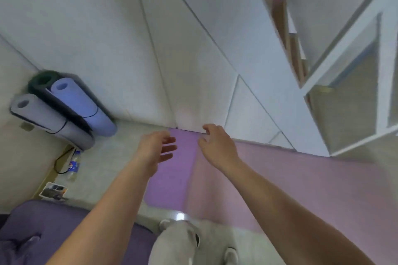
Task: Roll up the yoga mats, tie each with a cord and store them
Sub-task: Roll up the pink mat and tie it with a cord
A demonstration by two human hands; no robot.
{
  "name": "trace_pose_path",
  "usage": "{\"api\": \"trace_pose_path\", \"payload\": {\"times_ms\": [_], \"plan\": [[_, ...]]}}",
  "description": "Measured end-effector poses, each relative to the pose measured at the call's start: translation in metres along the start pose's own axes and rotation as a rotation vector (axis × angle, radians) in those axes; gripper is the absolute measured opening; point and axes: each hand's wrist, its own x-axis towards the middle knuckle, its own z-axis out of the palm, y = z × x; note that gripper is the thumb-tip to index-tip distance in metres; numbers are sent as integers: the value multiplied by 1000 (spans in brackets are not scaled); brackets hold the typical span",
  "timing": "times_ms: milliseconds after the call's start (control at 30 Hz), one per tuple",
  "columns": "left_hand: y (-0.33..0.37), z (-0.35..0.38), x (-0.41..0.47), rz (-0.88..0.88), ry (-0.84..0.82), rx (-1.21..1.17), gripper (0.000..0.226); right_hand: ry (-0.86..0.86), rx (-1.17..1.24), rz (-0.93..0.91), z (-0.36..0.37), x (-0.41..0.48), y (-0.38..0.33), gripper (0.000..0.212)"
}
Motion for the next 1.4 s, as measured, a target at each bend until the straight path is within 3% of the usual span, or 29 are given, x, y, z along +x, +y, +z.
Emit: {"api": "trace_pose_path", "payload": {"times_ms": [400, 667, 900, 1167, 1400], "plan": [[-60, 235, -119, 20, -474, 284, 21, 215, 64, 453, -117, -189, 191, 42], [-102, 349, -185, -11, -647, 438, 23, 339, 117, 665, -164, -269, 286, 40], [-139, 465, -200, 5, -609, 524, 25, 353, 164, 732, -216, -292, 414, 38], [-220, 695, -198, -34, -486, 567, 19, 225, 188, 752, -292, -272, 655, 37], [-276, 841, -208, -64, -536, 667, 13, 167, 228, 806, -352, -284, 795, 37]]}}
